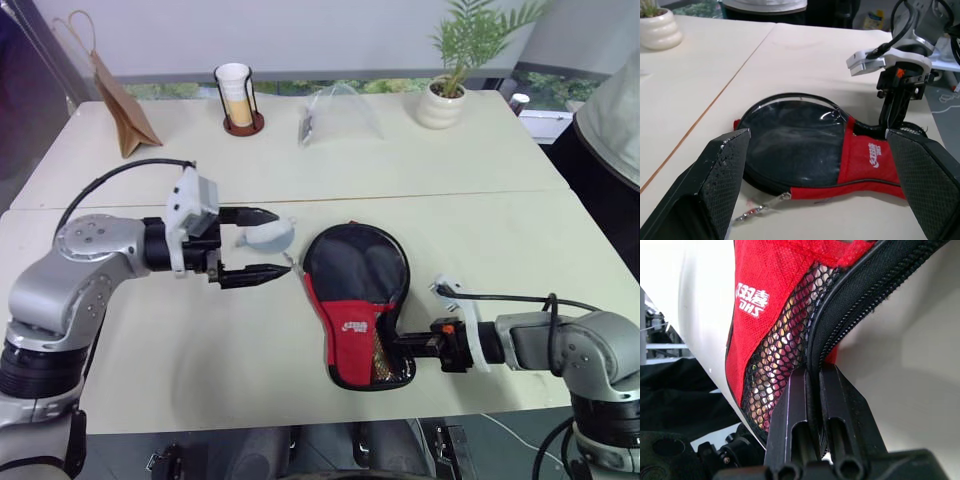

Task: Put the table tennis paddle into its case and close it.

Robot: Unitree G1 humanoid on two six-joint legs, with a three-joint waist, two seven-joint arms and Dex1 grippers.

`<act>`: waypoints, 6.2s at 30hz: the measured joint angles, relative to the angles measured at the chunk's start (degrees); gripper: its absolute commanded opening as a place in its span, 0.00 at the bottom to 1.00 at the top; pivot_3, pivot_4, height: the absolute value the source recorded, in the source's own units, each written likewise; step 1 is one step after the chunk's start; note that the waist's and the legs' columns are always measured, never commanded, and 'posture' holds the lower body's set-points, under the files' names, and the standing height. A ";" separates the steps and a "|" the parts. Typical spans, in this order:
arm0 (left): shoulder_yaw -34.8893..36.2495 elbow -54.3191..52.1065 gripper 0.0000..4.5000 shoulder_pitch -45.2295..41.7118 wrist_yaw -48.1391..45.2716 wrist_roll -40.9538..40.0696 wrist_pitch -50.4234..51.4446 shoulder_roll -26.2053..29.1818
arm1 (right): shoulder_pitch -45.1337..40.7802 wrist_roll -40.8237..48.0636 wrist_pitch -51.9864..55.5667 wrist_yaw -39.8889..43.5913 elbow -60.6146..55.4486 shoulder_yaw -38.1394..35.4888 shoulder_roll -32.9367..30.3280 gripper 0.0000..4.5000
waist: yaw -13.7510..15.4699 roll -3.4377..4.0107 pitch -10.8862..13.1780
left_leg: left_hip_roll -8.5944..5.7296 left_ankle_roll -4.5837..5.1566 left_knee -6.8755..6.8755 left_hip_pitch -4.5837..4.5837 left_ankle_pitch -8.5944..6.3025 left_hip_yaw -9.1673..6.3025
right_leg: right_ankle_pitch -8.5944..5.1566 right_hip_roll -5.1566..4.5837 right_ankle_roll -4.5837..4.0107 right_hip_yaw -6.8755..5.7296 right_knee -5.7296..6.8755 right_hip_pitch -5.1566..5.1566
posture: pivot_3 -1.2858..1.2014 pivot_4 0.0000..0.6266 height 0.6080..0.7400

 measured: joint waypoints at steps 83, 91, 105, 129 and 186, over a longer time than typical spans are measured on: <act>-14.04 100.35 0.00 -51.78 32.67 51.44 -51.76 -43.20 | -18.60 -39.42 -41.26 6.49 16.50 28.66 7.66 1.00 | 1.07 -0.26 -0.12 | -0.16 0.02 0.07 0.62 -0.01 -0.12 | 0.08 0.10 0.53 -0.28 0.05 0.68 | 0.52 0.24 0.95; -5.89 100.91 0.00 -52.52 29.39 46.91 -49.11 -51.70 | -14.95 -39.17 -34.89 2.78 8.10 28.85 8.75 1.00 | 1.10 -0.26 -0.12 | -0.16 0.02 0.05 0.60 -0.01 -0.13 | 0.06 0.09 0.55 -0.29 0.03 0.67 | 0.52 0.24 0.95; -0.45 100.73 0.76 -52.53 20.12 43.84 -43.23 -55.78 | -12.91 -37.66 -30.64 -1.37 3.68 28.66 9.55 1.00 | 1.41 -0.26 -0.13 | -0.17 0.03 0.05 0.60 -0.02 -0.13 | 0.05 0.09 0.57 -0.31 0.01 0.68 | 0.52 0.24 0.95; -1.36 89.94 0.87 -43.87 -13.60 39.52 -46.74 -31.34 | -19.32 -30.91 -32.45 6.70 11.34 22.62 2.47 1.00 | -0.05 -0.24 -0.05 | -0.18 0.02 0.06 0.24 -0.01 -0.12 | 0.08 0.08 0.52 -0.25 0.04 0.32 | 0.52 0.24 0.95; -21.79 35.82 0.87 -11.90 -8.30 29.26 -24.46 -28.32 | -38.34 -46.36 -63.74 21.19 54.21 25.06 -6.27 1.00 | -0.04 0.06 -0.01 | -0.19 0.00 0.01 0.33 -0.02 -0.05 | 0.12 -0.03 0.41 -0.14 -0.05 0.38 | 0.52 0.24 0.95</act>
